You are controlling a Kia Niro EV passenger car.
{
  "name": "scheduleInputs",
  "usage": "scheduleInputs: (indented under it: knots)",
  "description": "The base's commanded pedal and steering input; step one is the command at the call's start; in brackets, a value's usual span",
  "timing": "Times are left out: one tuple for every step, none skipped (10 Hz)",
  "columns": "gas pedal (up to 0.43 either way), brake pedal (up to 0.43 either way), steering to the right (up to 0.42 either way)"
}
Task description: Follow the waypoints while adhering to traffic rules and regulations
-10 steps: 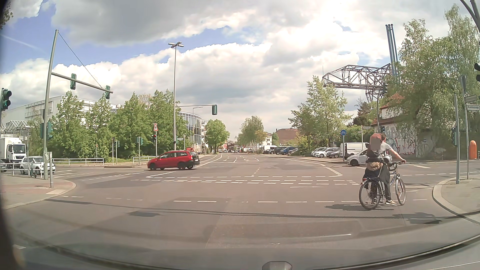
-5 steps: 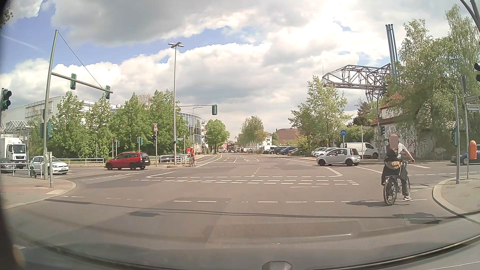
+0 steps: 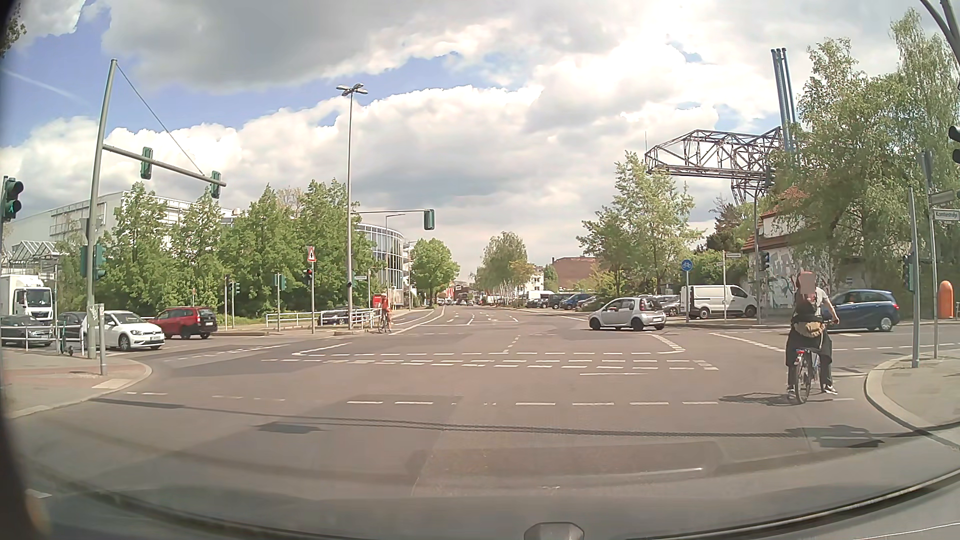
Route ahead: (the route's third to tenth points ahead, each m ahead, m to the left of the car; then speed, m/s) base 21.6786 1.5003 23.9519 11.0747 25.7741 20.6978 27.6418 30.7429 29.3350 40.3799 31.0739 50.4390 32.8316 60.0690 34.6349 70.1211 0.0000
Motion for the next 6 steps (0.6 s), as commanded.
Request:
scheduleInputs:
  knots:
    - [0.000,0.317,-0.001]
    - [0.000,0.317,-0.001]
    - [0.000,0.317,-0.001]
    - [0.000,0.317,-0.001]
    - [0.000,0.317,-0.001]
    - [0.000,0.317,-0.001]
